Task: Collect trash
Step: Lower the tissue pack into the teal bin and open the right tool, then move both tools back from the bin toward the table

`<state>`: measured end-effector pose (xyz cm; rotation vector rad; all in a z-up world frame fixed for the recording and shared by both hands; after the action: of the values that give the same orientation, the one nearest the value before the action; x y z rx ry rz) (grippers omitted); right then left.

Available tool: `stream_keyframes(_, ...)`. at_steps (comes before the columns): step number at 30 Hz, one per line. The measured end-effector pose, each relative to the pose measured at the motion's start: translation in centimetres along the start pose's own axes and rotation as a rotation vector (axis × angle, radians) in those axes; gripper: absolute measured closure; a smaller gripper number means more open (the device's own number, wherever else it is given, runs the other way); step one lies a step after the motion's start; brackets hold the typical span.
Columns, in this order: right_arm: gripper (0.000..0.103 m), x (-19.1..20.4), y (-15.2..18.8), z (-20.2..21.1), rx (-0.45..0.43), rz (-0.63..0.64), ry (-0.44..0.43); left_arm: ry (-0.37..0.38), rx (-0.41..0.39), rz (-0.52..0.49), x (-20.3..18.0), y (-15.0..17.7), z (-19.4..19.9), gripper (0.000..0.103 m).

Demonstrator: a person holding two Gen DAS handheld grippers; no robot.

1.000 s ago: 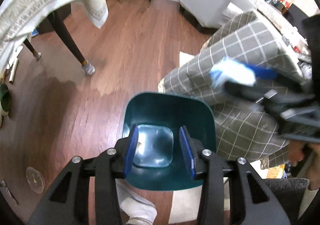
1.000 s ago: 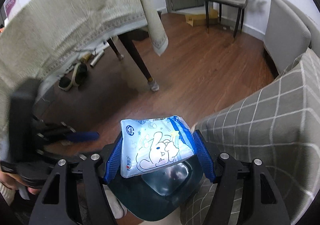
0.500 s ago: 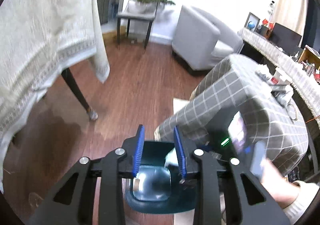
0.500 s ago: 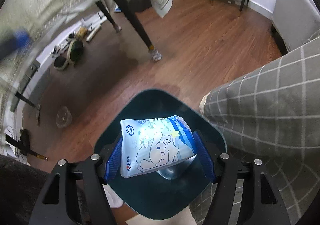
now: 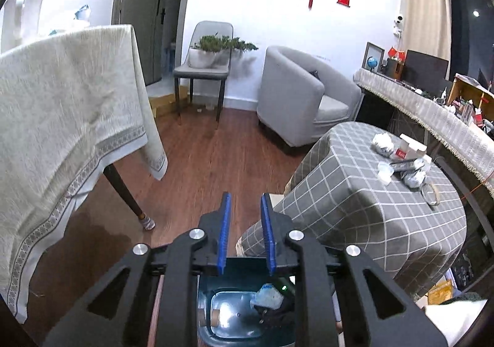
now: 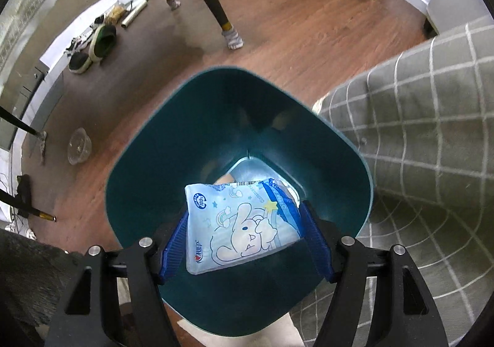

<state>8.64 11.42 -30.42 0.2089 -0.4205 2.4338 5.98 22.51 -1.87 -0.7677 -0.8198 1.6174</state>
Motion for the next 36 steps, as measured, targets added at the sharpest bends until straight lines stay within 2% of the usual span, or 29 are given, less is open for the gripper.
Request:
stream_keyframes(5, 0.021, 0.1, 0.9, -0.6, 0.037, 0.023, 0.021, -0.004, -0.024, -0.005, -0.4, -0.5, 1.1, 0.082)
stream_keyframes(13, 0.017, 1.3, 0.1, 2.1, -0.038, 0.064, 0.009, -0.032, -0.048, -0.013, -0.3, -1.4, 1.7, 0.082)
stream_keyframes(26, 0.017, 5.8, -2.5, 13.9, -0.337, 0.201, -0.041, -0.07, -0.082, -0.022, -1.0, -2.5, 2.0, 0.082)
stream_keyframes(31, 0.018, 5.4, -2.6, 19.3, -0.453, 0.214, -0.022, -0.064, -0.083, -0.021, -2.1, -2.8, 1.5, 0.081)
stream_keyframes(36, 0.018, 3.9, -2.2, 23.4, -0.525, 0.216, 0.02, -0.046, -0.073, -0.018, -3.7, -2.8, 0.8, 0.078)
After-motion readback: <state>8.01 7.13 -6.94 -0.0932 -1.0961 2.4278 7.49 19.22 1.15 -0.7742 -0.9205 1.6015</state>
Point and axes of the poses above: each gripper's, at about its wrist camera, not at the fingertips, and z roughly against the way its jaws point, x to its left, y to its underside, the point moved 9 cm from there along -z, roughly the way its jaws point, and after that the axes turned 9 degrees about -y, right-handed, at the moved point
